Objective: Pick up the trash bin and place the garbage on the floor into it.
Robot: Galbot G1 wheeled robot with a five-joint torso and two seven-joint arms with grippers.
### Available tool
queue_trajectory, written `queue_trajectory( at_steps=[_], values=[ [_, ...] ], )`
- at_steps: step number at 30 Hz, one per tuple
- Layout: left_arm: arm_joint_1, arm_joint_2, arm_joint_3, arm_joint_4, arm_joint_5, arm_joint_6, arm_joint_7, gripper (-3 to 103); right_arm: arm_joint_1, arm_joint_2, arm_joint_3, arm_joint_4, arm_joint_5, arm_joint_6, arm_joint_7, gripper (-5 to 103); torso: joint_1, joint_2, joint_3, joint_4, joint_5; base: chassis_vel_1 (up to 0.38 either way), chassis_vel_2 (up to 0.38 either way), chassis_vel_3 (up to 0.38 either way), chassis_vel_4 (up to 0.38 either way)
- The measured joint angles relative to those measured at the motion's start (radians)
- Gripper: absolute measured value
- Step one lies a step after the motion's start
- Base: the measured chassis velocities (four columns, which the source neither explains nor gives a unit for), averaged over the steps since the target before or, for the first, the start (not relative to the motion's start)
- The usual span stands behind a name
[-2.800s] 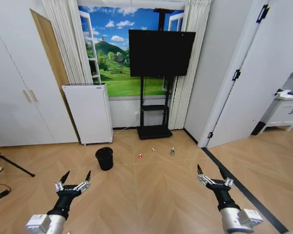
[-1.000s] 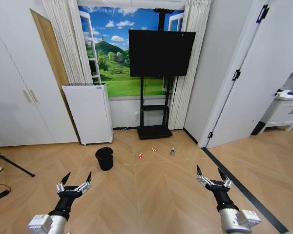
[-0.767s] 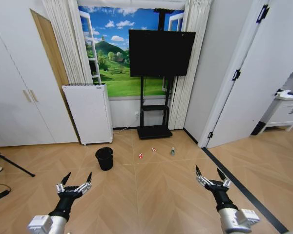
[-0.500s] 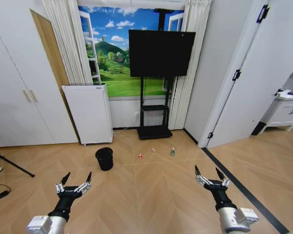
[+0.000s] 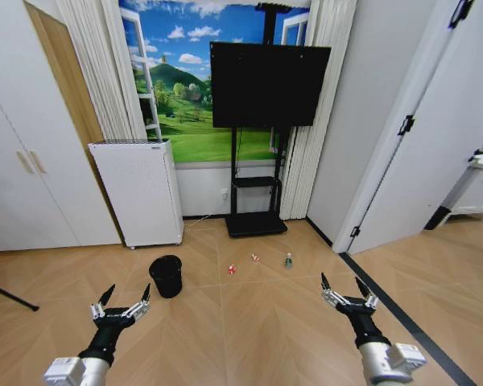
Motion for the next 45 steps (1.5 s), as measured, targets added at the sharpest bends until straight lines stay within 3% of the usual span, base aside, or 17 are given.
queue_trajectory(
  at_steps=[16, 19, 22, 25, 27, 30, 33, 37, 40, 45],
  values=[
    [0.003, -0.006, -0.003, 0.001, 0.001, 0.0, -0.002, 97, 0.002, -0.004, -0.003, -0.006, -0.003, 0.013, -0.005, 100, 0.0, 0.0, 0.0, 0.0004, 0.0009, -0.352, 0.354, 0.368, -0.359],
    [0.003, -0.006, -0.003, 0.002, 0.001, 0.001, -0.002, 97, 0.002, -0.006, -0.003, -0.007, -0.003, 0.013, -0.005, 100, 0.0, 0.0, 0.0, 0.0002, -0.0005, -0.335, 0.346, 0.347, -0.357],
    [0.003, -0.006, -0.003, 0.003, 0.001, 0.003, -0.003, 97, 0.003, -0.01, -0.004, -0.009, -0.003, 0.013, -0.005, 100, 0.0, 0.0, 0.0, 0.0006, 0.0011, -0.354, 0.346, 0.325, -0.352],
    [0.003, -0.008, -0.003, 0.005, 0.003, 0.005, -0.004, 97, 0.003, -0.011, -0.004, -0.01, -0.003, 0.013, -0.005, 100, 0.0, 0.0, 0.0, 0.0003, -0.0007, -0.361, 0.348, 0.343, -0.348],
    [0.004, -0.008, -0.003, 0.007, 0.004, 0.007, -0.004, 97, 0.004, -0.015, -0.004, -0.012, -0.003, 0.013, -0.004, 100, 0.0, 0.0, 0.0, 0.0005, 0.0011, -0.318, 0.358, 0.358, -0.402],
    [0.003, -0.007, -0.003, 0.008, 0.004, 0.009, -0.004, 97, 0.004, -0.016, -0.005, -0.012, -0.003, 0.016, -0.004, 100, 0.0, 0.0, 0.0, 0.0002, -0.0004, -0.353, 0.359, 0.37, -0.358],
    [0.003, -0.007, -0.004, 0.011, 0.004, 0.01, -0.005, 97, 0.007, -0.018, -0.007, -0.018, -0.003, 0.036, -0.005, 100, 0.0, 0.0, 0.0, 0.0004, 0.0012, -0.362, 0.363, 0.352, -0.366],
    [0.001, -0.007, -0.005, 0.013, 0.004, 0.01, -0.005, 97, 0.01, -0.02, -0.007, -0.021, -0.003, 0.045, -0.006, 100, 0.0, 0.0, 0.0, 0.0002, -0.0005, -0.342, 0.326, 0.343, -0.313],
    [0.001, -0.009, -0.006, 0.013, 0.003, 0.011, -0.005, 97, 0.012, -0.021, -0.007, -0.024, -0.002, 0.054, -0.006, 100, 0.001, -0.001, 0.0, 0.001, 0.0007, -0.266, 0.224, 0.195, -0.229],
    [0.001, -0.008, -0.01, 0.013, 0.0, 0.012, -0.006, 97, 0.012, -0.02, -0.006, -0.028, -0.001, 0.065, -0.007, 100, 0.001, -0.001, 0.0, -0.0002, 0.0, -0.073, 0.046, 0.015, -0.042]
  ],
)
